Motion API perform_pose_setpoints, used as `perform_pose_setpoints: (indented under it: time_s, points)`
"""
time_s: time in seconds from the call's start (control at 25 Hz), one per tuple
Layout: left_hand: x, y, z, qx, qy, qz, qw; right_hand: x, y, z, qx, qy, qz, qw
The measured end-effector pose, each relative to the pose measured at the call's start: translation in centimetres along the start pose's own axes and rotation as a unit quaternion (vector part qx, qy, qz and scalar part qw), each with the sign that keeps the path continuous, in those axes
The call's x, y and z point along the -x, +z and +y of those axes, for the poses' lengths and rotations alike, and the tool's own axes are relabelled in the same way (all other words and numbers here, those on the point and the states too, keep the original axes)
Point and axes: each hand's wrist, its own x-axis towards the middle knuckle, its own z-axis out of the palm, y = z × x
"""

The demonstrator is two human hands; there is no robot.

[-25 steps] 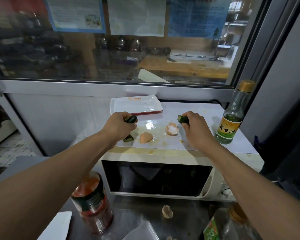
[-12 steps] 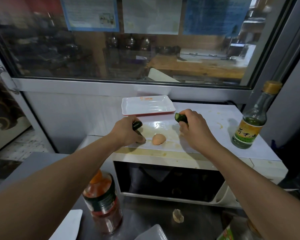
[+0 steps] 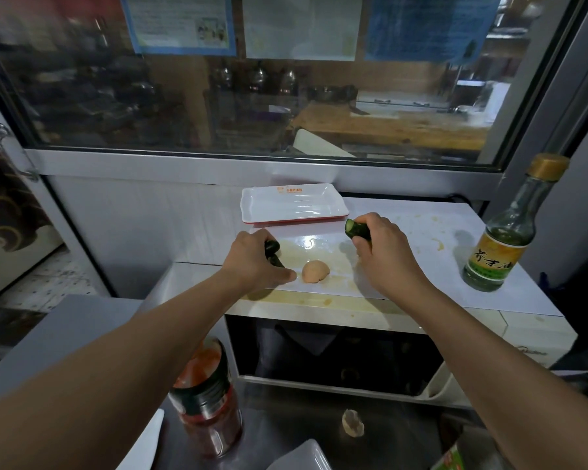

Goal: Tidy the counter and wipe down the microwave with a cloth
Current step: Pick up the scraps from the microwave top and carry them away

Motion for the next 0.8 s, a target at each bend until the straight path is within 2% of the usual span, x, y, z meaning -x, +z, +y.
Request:
perform_pose_setpoints:
  time_s: [0.24, 0.48, 0.8]
  points:
    - [-0.11, 0.35, -0.28, -0.015, 0.032, 0.005, 0.999, 0.05, 0.1, -0.05, 0.002, 0.006, -0.001, 1.0]
    - [-0.01, -0.01, -0.57, -0.007, 0.017, -0.022, 1.0, 0.18, 0.31, -0.45, 0.002, 0.002, -0.011, 1.0]
    - [0.19, 0.74, -0.44, -0.067, 0.02, 0.028, 0.997, 0.16, 0.46, -0.68, 0.01, 0.002, -0.016, 1.0]
